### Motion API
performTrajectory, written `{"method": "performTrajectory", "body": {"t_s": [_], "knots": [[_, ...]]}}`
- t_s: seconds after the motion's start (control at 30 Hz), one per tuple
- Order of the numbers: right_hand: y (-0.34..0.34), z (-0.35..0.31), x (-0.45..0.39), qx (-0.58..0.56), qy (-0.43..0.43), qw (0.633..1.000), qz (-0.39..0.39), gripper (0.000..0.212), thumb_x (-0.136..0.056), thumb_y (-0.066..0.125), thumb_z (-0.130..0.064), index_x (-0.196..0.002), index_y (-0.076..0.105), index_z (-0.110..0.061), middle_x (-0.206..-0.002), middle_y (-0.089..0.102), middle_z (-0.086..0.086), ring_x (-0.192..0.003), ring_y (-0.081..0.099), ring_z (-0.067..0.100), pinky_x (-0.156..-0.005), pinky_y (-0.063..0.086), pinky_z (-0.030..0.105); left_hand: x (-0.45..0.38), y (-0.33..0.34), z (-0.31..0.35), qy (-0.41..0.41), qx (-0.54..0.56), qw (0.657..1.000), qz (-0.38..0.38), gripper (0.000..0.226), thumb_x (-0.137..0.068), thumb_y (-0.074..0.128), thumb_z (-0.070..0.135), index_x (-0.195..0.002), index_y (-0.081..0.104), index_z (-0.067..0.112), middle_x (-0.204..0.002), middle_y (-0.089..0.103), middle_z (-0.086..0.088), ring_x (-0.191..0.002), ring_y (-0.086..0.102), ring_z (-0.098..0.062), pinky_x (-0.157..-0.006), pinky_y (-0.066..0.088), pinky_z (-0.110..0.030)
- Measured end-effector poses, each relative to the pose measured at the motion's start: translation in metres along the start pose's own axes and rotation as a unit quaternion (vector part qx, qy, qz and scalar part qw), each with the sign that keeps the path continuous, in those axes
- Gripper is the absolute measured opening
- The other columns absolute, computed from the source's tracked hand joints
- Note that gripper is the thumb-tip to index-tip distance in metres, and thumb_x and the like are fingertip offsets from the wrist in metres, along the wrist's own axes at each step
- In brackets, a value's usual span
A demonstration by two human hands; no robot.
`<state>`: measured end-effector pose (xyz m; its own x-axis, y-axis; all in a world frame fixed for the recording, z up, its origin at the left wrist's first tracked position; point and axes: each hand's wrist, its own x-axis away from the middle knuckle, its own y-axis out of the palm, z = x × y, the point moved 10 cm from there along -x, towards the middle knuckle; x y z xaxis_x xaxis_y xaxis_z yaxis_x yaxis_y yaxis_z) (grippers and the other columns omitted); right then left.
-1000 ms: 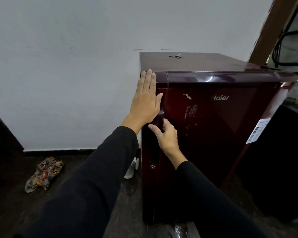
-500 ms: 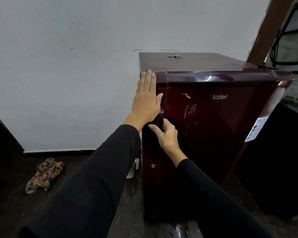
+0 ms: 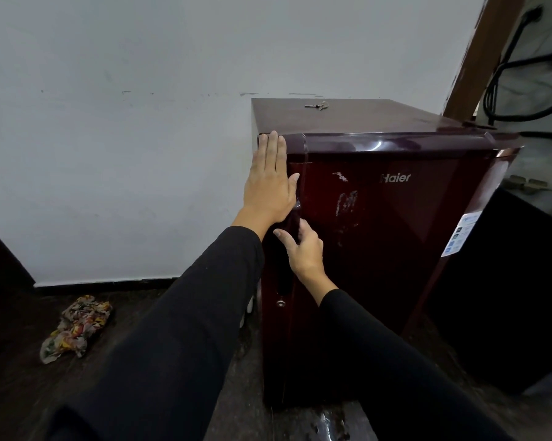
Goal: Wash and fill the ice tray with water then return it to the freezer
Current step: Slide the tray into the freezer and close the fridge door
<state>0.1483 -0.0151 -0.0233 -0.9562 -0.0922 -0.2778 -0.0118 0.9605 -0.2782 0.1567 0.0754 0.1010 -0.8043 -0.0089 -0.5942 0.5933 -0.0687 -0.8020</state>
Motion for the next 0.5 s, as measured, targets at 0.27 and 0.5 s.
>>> {"method": "performTrajectory", "body": {"t_s": [0.27,0.5], "knots": [[-0.041,-0.041,-0.024,0.374,0.024,0.923,-0.093,0.037,-0.089,0.064,-0.034,-0.124,0.062,-0.024,-0.121,0.066,0.004,-0.113,0.061,0.028,-0.093,0.050,0.041,-0.004,-0.031,0.012,-0.034,0.012,0.998,-0.048,0.061,-0.099,0.031,0.038,-0.147,0.022,0.001,-0.151,0.026,-0.021,-0.142,0.019,-0.033,-0.118,0.002,-0.047],[-0.097,-0.105,-0.024,0.271,-0.074,0.952,0.118,0.043,-0.101,0.042,-0.027,-0.139,0.046,-0.008,-0.136,0.056,0.011,-0.124,0.054,0.030,-0.098,0.044,0.041,0.026,-0.025,0.039,-0.016,0.081,0.996,-0.022,0.056,-0.101,0.030,0.030,-0.147,0.021,0.000,-0.155,0.019,-0.021,-0.146,0.011,-0.032,-0.119,0.001,-0.040]]}}
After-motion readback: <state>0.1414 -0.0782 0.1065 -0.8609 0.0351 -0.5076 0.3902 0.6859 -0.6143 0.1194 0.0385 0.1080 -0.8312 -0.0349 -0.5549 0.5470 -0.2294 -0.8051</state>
